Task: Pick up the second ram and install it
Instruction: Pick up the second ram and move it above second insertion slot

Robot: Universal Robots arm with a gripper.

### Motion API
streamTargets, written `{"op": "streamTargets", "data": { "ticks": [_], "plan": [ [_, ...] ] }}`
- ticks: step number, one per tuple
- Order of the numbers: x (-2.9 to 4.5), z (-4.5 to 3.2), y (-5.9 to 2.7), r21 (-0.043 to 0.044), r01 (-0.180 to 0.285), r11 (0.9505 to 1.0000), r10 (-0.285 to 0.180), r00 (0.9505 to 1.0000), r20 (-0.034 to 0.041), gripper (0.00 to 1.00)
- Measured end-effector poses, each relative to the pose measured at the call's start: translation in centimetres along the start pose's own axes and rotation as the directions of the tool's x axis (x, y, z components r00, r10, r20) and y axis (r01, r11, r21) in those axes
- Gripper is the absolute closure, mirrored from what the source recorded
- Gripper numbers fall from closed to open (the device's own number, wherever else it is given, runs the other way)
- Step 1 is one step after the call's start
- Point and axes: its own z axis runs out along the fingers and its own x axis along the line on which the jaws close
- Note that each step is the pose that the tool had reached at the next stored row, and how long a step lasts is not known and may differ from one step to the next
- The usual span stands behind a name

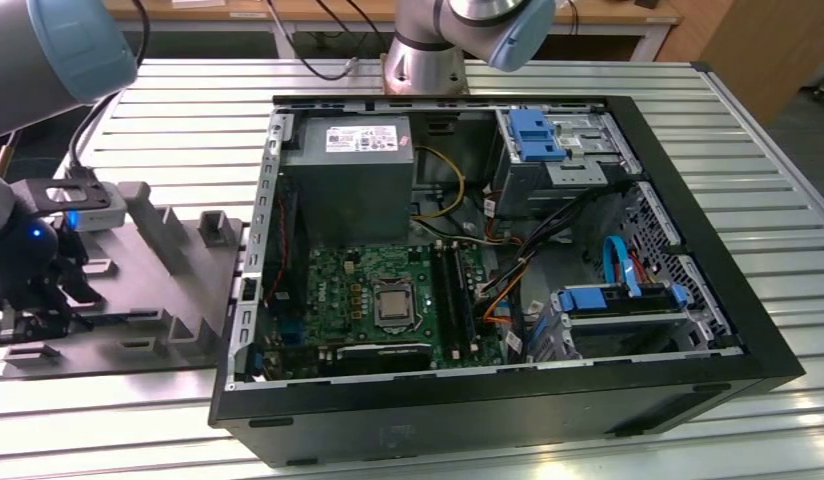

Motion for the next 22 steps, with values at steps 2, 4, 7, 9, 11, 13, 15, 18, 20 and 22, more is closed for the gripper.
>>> {"op": "streamTargets", "data": {
  "ticks": [2, 4, 7, 9, 11, 13, 15, 18, 20, 22],
  "plan": [
    [0.01, 0.09, 0.03, -0.0002, 0.003, 1.0, -0.003, 1.0, -0.0005, 0.59],
    [0.01, 0.27, 0.05, -0.0005, 0.006, 1.0, -0.006, 1.0, -0.0009, 0.59],
    [0.02, 0.36, 0.08, -0.0009, 0.011, 0.9999, -0.011, 0.9999, -0.0012, 0.59],
    [0.02, 0.36, 0.08, -0.0009, 0.011, 0.9999, -0.011, 0.9999, -0.0012, 0.59],
    [0.02, 0.37, 0.08, -0.0008, 0.012, 0.9999, -0.012, 0.9999, -0.0011, 0.59],
    [0.02, 0.37, 0.07, -0.0008, 0.012, 0.9999, -0.012, 0.9999, -0.0011, 0.6],
    [0.02, 0.37, 0.08, -0.0009, 0.012, 0.9999, -0.012, 0.9999, -0.0011, 0.6],
    [0.02, 0.37, 0.08, -0.0009, 0.013, 0.9999, -0.013, 0.9999, -0.0012, 0.67],
    [0.02, 0.33, 0.07, -0.0009, 0.013, 0.9999, -0.013, 0.9999, -0.0017, 0.67],
    [0.01, 0.15, 0.08, -0.001, 0.013, 0.9999, -0.013, 0.9999, -0.0021, 0.67]
  ]
}}
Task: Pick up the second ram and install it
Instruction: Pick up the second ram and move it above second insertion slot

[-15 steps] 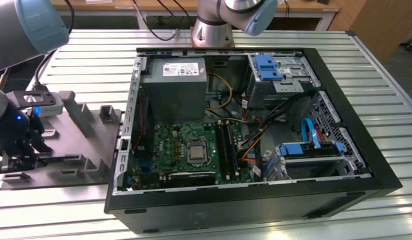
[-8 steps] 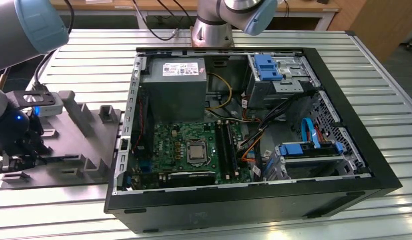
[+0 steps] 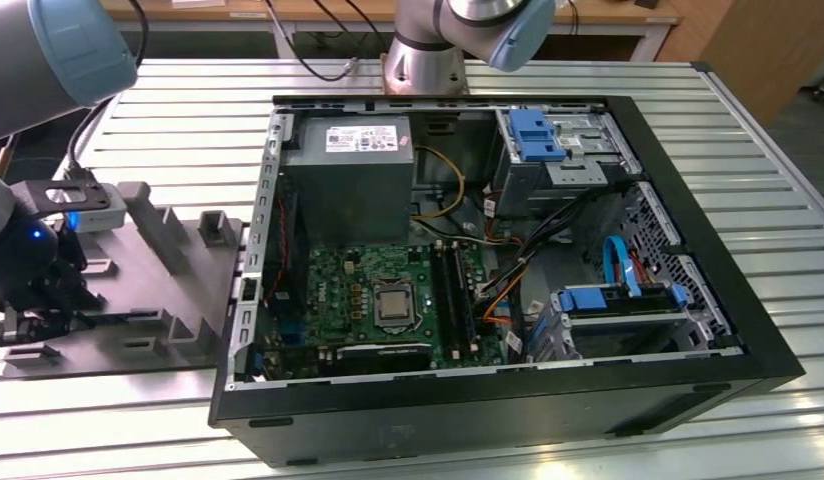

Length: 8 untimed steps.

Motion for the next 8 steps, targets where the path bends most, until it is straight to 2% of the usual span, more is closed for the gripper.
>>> {"op": "streamTargets", "data": {
  "ticks": [1, 2, 6, 7, 8],
  "plan": [
    [0.0, -0.04, 0.0, 0.0001, 0.0, 1.0, 0.0, 1.0, 0.0, 0.67],
    [-0.03, -0.45, 0.02, 0.0, 0.0, 1.0, 0.0, 1.0, 0.0, 0.67],
    [-0.05, -0.74, 0.03, 0.0, 0.0, 1.0, 0.0, 1.0, 0.0, 0.69],
    [-0.06, -0.81, 0.03, 0.0, 0.0, 1.0, 0.0, 1.0, 0.0, 0.75],
    [-0.06, -0.89, 0.04, 0.0, 0.0, 1.0, 0.0, 1.0, -0.0001, 0.75]
  ]
}}
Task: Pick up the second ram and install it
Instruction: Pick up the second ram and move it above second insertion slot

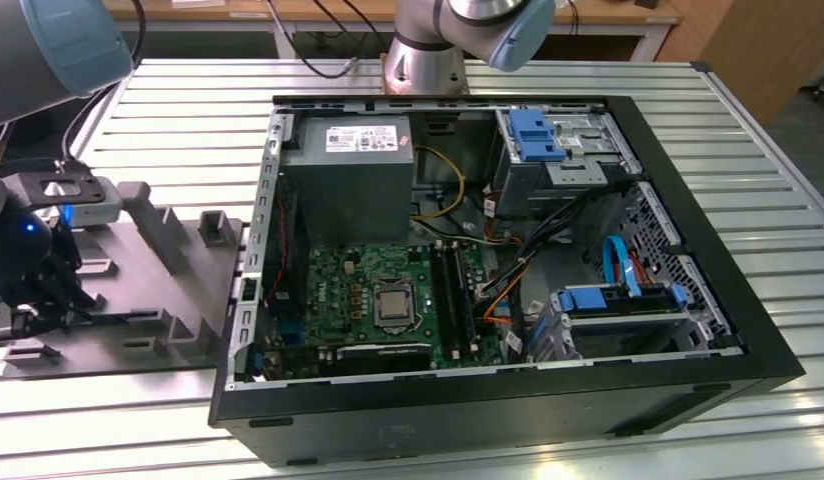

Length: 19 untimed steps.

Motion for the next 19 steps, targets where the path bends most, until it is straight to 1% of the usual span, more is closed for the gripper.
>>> {"op": "streamTargets", "data": {
  "ticks": [4, 10, 15, 19],
  "plan": [
    [-0.02, -0.27, 0.01, 0.0, 0.0, 1.0, 0.0, 1.0, 0.0, 0.75],
    [0.0, -0.29, 0.02, -0.0002, 0.0, 1.0, 0.0, 1.0, -0.0001, 0.75],
    [0.09, -0.26, 0.02, 0.0001, 0.0, 1.0, 0.0, 1.0, 0.0001, 0.75],
    [0.11, -0.04, 0.01, -0.0002, 0.0, 1.0, 0.0, 1.0, -0.0001, 0.75]
  ]
}}
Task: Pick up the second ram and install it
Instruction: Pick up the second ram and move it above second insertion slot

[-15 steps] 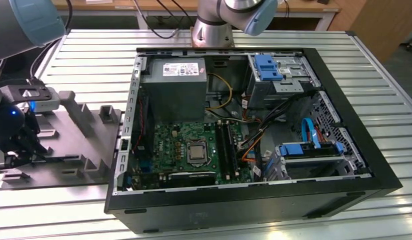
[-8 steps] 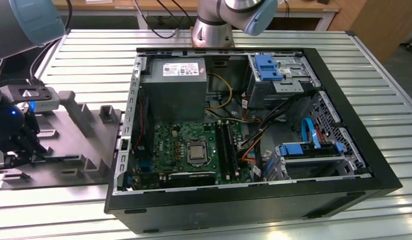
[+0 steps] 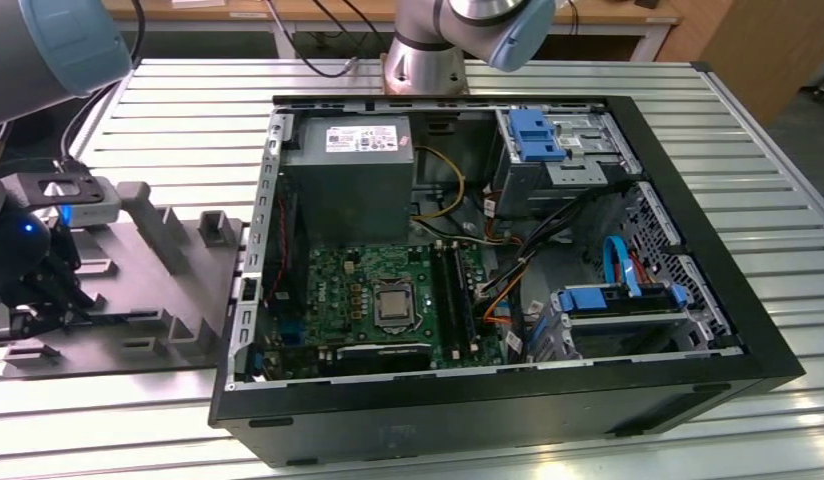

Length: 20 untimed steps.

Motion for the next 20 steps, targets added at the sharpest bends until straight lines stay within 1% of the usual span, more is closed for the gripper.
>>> {"op": "streamTargets", "data": {
  "ticks": [3, 6, 15, 20],
  "plan": [
    [0.0, 0.05, -0.01, 0.0002, 0.0, 1.0, 0.0, 1.0, 0.0001, 0.75],
    [0.02, 0.25, -0.01, 0.0004, 0.0, 1.0, 0.0, 1.0, 0.0003, 0.75],
    [0.15, 0.3, 0.0, 0.0002, 0.0, 1.0, 0.0, 1.0, 0.0002, 0.75],
    [0.21, 0.5, 0.0, 0.0, 0.0, 1.0, 0.0, 1.0, 0.0, 0.75]
  ]
}}
